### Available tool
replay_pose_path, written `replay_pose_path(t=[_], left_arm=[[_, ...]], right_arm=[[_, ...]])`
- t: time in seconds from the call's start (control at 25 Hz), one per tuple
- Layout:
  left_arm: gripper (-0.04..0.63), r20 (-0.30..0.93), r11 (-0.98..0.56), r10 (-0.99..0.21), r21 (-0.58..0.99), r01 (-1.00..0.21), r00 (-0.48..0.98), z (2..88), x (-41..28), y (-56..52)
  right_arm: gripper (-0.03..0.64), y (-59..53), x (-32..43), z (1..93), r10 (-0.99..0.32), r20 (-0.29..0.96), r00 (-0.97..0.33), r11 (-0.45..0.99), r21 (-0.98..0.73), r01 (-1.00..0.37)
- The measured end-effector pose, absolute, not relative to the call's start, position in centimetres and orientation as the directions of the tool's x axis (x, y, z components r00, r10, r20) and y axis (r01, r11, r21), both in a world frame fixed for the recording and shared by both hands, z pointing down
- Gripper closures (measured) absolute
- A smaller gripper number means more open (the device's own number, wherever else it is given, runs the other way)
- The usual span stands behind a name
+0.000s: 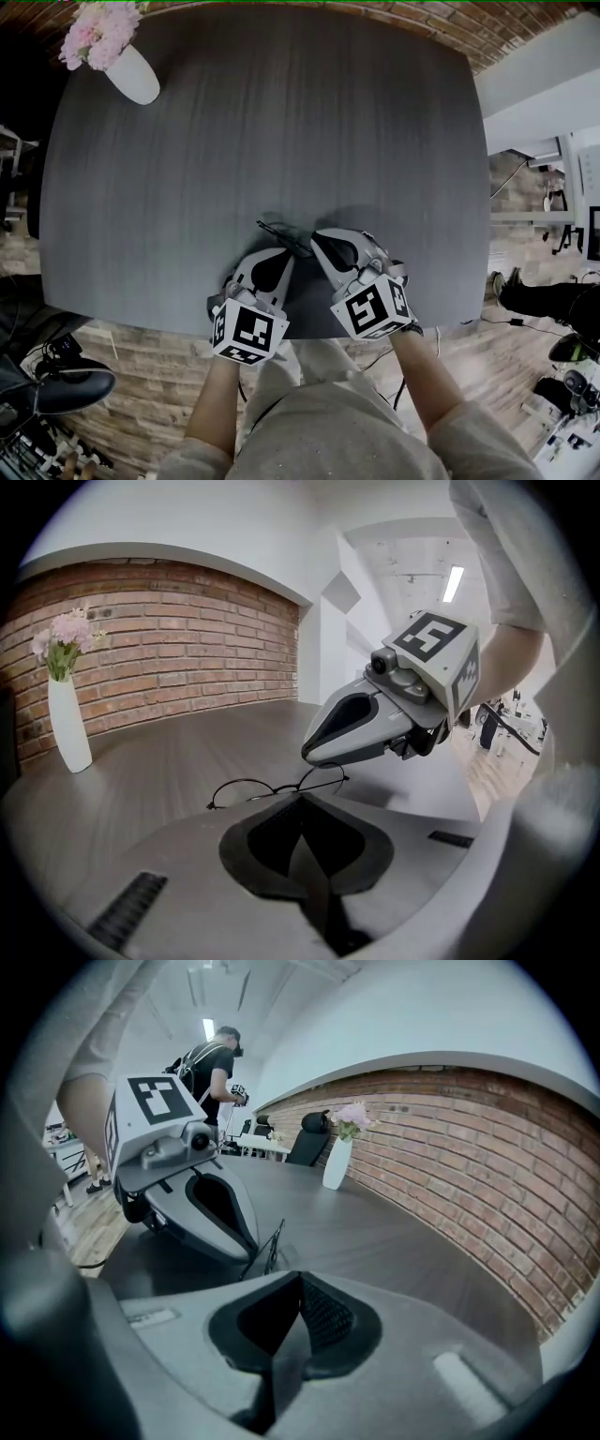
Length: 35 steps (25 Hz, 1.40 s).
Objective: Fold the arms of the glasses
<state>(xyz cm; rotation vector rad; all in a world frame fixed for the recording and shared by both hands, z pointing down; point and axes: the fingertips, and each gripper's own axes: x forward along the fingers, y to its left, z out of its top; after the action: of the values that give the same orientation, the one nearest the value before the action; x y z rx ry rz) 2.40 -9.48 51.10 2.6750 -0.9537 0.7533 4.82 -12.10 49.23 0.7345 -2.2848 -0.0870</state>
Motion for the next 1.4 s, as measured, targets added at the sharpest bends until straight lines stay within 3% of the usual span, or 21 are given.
replay_pose_path(t=[0.84,1.4], left_arm=[[0.597,0.541,-0.761,-0.529,0.037,-0.648,0.653,51.9,1.9,-9.2],[0.597,0.449,-0.690,-0.622,0.074,-0.720,0.641,49.2,-0.8,-9.3]], right_arm=[[0.615,-12.5,5.1,49.7,-0.532,0.612,-0.586,0.831,0.243,-0.501],[0.617,-11.8,5.2,47.0,-0.586,0.541,-0.603,0.790,0.218,-0.573]])
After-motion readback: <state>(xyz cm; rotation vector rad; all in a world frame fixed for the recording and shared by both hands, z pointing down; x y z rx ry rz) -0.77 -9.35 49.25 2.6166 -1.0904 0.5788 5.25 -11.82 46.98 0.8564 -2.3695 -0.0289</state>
